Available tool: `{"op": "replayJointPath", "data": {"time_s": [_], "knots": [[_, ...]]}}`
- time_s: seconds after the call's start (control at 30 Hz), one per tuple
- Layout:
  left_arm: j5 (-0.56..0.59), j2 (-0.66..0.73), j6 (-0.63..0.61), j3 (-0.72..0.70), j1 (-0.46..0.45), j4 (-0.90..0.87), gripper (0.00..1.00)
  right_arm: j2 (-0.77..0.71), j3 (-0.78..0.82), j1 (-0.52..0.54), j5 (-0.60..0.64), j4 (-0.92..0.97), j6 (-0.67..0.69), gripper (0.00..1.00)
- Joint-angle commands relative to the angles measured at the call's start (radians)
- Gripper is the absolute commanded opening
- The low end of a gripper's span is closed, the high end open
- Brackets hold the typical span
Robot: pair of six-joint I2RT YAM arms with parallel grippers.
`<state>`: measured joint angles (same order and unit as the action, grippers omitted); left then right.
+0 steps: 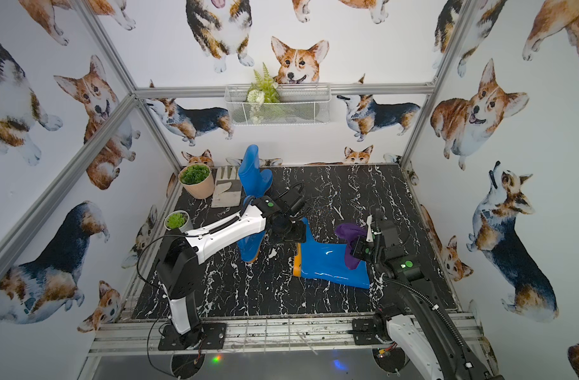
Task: Wipe the rubber boots with a cloth
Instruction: Wipe the dirt off the rubber boot.
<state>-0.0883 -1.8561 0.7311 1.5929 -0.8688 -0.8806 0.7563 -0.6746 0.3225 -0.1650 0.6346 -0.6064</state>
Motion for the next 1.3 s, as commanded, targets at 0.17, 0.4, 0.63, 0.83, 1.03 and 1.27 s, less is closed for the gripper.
{"op": "replayJointPath", "data": {"time_s": [0.17, 0.4, 0.63, 0.83, 1.03, 1.27], "knots": [[0.249, 0.19, -0.042, -0.255, -0.157, 0.142, 0.66, 0.258, -0.016, 0.034, -0.066, -0.032, 0.088, 0.0], [0.232, 0.157, 0.002, -0.401, -0.234, 0.334, 0.69, 0.416, -0.049, -0.101, -0.054, 0.017, 0.112, 0.0], [0.219, -0.002, -0.109, -0.272, -0.221, 0.316, 0.66, 0.403, -0.038, -0.109, -0.027, 0.042, 0.119, 0.0], [0.233, -0.078, -0.259, -0.176, -0.201, 0.224, 0.24, 0.315, -0.054, -0.126, -0.021, 0.099, 0.119, 0.0], [0.217, -0.075, -0.524, -0.107, -0.19, 0.155, 0.08, 0.266, -0.12, -0.144, -0.032, 0.15, 0.117, 0.0], [0.19, 0.003, -0.651, -0.123, -0.173, 0.183, 0.7, 0.292, -0.156, -0.144, -0.1, 0.135, 0.107, 0.0]]}}
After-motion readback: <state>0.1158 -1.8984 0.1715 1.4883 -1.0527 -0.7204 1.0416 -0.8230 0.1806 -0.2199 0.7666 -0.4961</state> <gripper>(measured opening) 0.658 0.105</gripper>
